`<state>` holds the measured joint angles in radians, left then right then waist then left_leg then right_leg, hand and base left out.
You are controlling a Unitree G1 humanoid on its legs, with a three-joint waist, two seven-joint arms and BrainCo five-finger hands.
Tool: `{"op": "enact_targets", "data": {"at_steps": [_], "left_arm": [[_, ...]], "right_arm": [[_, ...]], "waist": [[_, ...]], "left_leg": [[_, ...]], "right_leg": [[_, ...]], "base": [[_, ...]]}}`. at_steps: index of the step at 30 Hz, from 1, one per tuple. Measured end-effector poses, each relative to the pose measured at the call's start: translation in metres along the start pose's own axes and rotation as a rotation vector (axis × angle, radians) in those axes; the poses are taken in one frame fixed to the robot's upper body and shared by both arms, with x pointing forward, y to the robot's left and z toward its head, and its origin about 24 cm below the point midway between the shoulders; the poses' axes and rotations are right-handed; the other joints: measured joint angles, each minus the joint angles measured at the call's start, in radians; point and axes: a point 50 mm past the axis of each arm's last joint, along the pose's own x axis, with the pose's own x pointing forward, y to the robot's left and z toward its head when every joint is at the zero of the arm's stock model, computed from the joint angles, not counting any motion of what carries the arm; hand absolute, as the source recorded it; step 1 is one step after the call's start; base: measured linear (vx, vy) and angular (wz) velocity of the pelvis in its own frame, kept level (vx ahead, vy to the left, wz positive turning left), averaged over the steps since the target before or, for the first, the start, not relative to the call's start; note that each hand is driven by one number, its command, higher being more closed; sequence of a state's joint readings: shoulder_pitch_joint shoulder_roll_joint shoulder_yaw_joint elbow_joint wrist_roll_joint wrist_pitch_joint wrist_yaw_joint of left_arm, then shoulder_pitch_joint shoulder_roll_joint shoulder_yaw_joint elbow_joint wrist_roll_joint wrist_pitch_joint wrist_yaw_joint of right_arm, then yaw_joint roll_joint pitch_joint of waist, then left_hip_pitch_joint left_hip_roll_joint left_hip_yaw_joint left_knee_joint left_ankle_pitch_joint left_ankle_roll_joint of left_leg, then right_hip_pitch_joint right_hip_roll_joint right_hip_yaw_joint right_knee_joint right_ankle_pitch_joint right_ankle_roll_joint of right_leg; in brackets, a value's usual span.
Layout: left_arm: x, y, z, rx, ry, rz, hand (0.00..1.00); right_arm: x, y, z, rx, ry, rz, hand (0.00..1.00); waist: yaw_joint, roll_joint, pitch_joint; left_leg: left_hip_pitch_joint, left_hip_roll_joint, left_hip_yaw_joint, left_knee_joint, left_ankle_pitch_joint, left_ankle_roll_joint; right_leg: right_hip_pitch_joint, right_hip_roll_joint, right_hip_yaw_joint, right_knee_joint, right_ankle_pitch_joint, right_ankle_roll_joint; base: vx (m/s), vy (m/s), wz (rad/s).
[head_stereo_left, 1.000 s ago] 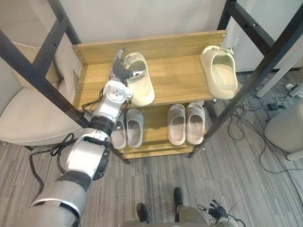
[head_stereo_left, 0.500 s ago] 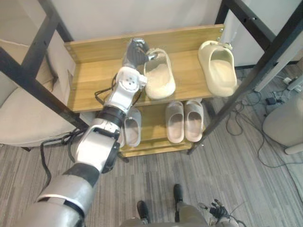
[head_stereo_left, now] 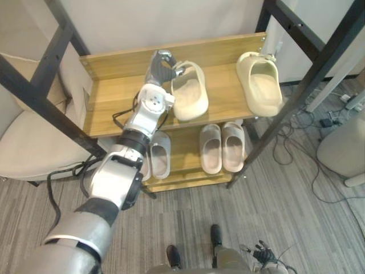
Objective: Organize the slippers on the shoe rack
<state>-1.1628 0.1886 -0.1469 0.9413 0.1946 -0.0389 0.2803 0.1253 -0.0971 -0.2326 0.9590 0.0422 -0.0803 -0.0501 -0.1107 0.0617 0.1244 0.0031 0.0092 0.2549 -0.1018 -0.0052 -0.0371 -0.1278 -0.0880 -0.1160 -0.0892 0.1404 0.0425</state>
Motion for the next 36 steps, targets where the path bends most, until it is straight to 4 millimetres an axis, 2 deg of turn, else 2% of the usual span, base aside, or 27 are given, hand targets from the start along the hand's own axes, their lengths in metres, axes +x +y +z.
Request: {"op": "enact_targets", "data": {"at_steps": [4,10,16,21,24,29,30,36], "left_arm": [[-0.002,-0.003,-0.002,0.018,-0.002,-0.013,1.00],[-0.003,-0.009,0.007,0.024,-0.038,-0.017,1.00],[-0.006,-0.026,0.030,-0.015,-0.112,-0.048,1.00],[-0.009,-0.045,0.051,-0.067,-0.150,-0.089,1.00],[-0.007,-0.042,0.062,-0.076,-0.183,-0.075,1.00],[-0.007,-0.042,0.065,-0.078,-0.191,-0.072,1.00],[-0.006,-0.041,0.066,-0.080,-0.194,-0.070,0.00],[-0.005,-0.041,0.080,-0.090,-0.231,-0.071,0.00]], "right_arm": [[0.000,0.000,0.001,0.000,-0.002,0.000,0.00],[0.001,0.000,0.002,0.001,-0.005,-0.006,0.00],[0.000,0.001,0.008,0.014,-0.037,-0.010,0.00],[-0.003,0.004,0.015,0.060,-0.083,-0.014,0.00],[-0.004,0.008,0.020,0.078,-0.109,-0.005,0.00],[-0.003,0.015,0.025,0.098,-0.122,0.012,0.00],[-0.003,0.019,0.024,0.108,-0.121,0.019,0.00],[-0.004,0.025,0.024,0.129,-0.117,0.031,0.00]], "waist": [[-0.002,0.001,0.000],[0.000,0.003,0.000],[0.003,0.003,0.000],[0.005,0.002,0.000],[0.016,0.002,0.000],[0.031,-0.001,0.002],[0.032,-0.004,0.004],[0.034,-0.021,0.015]], "left_leg": [[0.007,0.000,-0.003,0.000,0.000,0.000],[-0.008,0.002,0.033,0.000,-0.001,0.001],[-0.038,0.002,0.071,0.023,-0.017,0.008],[-0.050,0.010,0.111,0.067,-0.056,0.005],[-0.066,0.015,0.124,0.089,-0.070,0.005],[-0.069,0.012,0.148,0.092,-0.075,0.009],[-0.071,0.013,0.149,0.103,-0.081,0.009],[-0.072,0.016,0.164,0.126,-0.101,0.011]], "right_leg": [[0.009,0.001,-0.005,0.000,-0.002,-0.003],[-0.022,-0.003,0.040,0.000,0.006,0.006],[-0.058,-0.004,0.071,0.001,0.015,0.010],[-0.066,-0.001,0.098,0.001,0.015,0.011],[-0.087,0.001,0.112,0.017,0.014,0.014],[-0.101,0.001,0.132,0.025,0.014,0.014],[-0.101,0.001,0.133,0.026,0.014,0.014],[-0.101,0.001,0.147,0.028,0.014,0.015]], "base": [[0.00,-0.002,0.03],[-0.01,-0.003,-0.15],[0.00,0.007,-0.16],[0.02,0.010,-0.20],[0.02,0.003,-0.12],[0.00,0.008,-0.12],[0.00,0.004,-0.04],[0.00,0.006,-0.09]]}}
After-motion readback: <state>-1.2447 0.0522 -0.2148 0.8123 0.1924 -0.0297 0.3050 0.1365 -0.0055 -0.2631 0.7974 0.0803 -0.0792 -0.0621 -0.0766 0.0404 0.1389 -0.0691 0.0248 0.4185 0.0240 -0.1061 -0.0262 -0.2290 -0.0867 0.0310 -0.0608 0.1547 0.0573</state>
